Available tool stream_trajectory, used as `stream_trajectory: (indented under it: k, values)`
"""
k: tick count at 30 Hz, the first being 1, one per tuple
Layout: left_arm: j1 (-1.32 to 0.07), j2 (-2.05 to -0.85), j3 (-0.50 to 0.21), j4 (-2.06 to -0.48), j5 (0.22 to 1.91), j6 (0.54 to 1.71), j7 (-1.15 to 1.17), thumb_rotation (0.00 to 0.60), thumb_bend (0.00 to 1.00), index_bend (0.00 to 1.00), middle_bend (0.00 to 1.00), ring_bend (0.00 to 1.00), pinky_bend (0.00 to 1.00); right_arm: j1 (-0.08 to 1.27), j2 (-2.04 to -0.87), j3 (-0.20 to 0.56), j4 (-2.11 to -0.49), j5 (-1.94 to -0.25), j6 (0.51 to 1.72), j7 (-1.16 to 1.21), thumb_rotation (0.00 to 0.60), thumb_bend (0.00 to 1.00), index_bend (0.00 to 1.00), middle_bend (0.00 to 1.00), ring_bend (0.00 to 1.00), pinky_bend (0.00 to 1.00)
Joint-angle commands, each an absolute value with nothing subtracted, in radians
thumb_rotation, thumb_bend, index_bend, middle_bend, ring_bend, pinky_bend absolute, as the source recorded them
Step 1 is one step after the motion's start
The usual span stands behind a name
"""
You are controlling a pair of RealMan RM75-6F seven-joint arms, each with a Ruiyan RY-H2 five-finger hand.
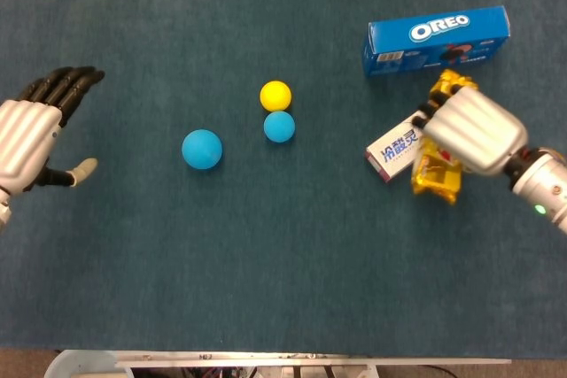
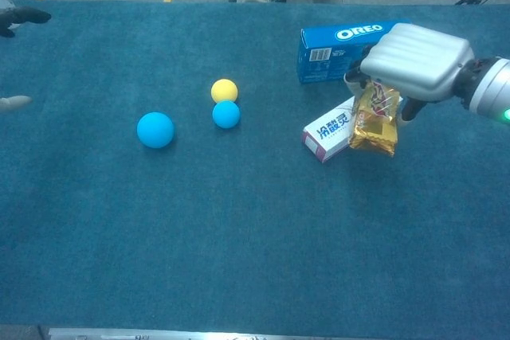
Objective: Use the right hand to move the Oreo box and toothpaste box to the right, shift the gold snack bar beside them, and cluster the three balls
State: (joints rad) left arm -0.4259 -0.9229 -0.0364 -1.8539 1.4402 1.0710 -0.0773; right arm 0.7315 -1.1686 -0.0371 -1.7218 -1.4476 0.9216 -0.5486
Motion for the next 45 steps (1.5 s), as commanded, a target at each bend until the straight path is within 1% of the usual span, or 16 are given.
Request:
stream_trajectory:
  k: [1,11,15,18,21,23,26,32,37,41,45]
  values:
    - [-0.429,-0.928,-0.037,-1.853,1.439,1.067,-0.074,0.600,0.26,0.02,0.07,0.04,0.13,0.722,-1.163,-0.040,-1.696,-1.435,0.915,-0.545,0.600,0.00,0.49,0.48,0.40,0.58]
    - [-0.439,-0.938,-0.040,-1.858,1.433,1.054,-0.057,0.600,0.26,0.02,0.07,0.04,0.13,0.700,-1.171,-0.022,-1.621,-1.391,0.909,-0.506,0.600,0.00,0.49,0.47,0.38,0.58]
    - [-0.444,-0.944,-0.041,-1.857,1.430,1.048,-0.052,0.600,0.26,0.02,0.07,0.04,0.13,0.697,-1.171,-0.022,-1.605,-1.382,0.897,-0.502,0.600,0.00,0.45,0.45,0.37,0.58]
    - [-0.447,-0.950,-0.042,-1.855,1.429,1.046,-0.051,0.600,0.26,0.02,0.07,0.04,0.13,0.696,-1.168,-0.021,-1.608,-1.375,0.888,-0.497,0.600,0.00,0.33,0.40,0.33,0.58]
    - [-0.449,-0.953,-0.043,-1.853,1.428,1.045,-0.050,0.600,0.26,0.02,0.07,0.04,0.13,0.695,-1.164,-0.016,-1.617,-1.379,0.891,-0.489,0.600,0.00,0.15,0.30,0.26,0.56]
    - [-0.450,-0.953,-0.044,-1.853,1.427,1.046,-0.051,0.600,0.26,0.02,0.08,0.04,0.13,0.696,-1.158,-0.011,-1.628,-1.382,0.890,-0.479,0.600,0.00,0.07,0.24,0.23,0.53]
    - [-0.448,-0.951,-0.044,-1.852,1.427,1.051,-0.053,0.600,0.26,0.02,0.08,0.04,0.13,0.700,-1.149,-0.002,-1.647,-1.397,0.897,-0.459,0.600,0.00,0.03,0.22,0.22,0.51]
    - [-0.441,-0.943,-0.043,-1.850,1.424,1.058,-0.062,0.600,0.26,0.02,0.08,0.04,0.13,0.713,-1.138,0.038,-1.713,-1.421,0.918,-0.395,0.600,0.00,0.03,0.22,0.22,0.51]
    - [-0.433,-0.939,-0.038,-1.848,1.435,1.070,-0.063,0.600,0.26,0.02,0.09,0.04,0.13,0.750,-1.141,0.069,-1.784,-1.412,0.880,-0.374,0.600,0.00,0.13,0.27,0.22,0.51]
    - [-0.427,-0.938,-0.039,-1.840,1.446,1.087,-0.066,0.600,0.26,0.03,0.10,0.04,0.13,0.765,-1.145,0.076,-1.833,-1.418,0.869,-0.389,0.600,0.00,0.17,0.29,0.23,0.51]
    - [-0.421,-0.944,-0.034,-1.821,1.476,1.104,-0.091,0.600,0.26,0.06,0.11,0.04,0.13,0.753,-1.129,0.066,-1.873,-1.442,0.892,-0.408,0.600,0.00,0.19,0.32,0.26,0.53]
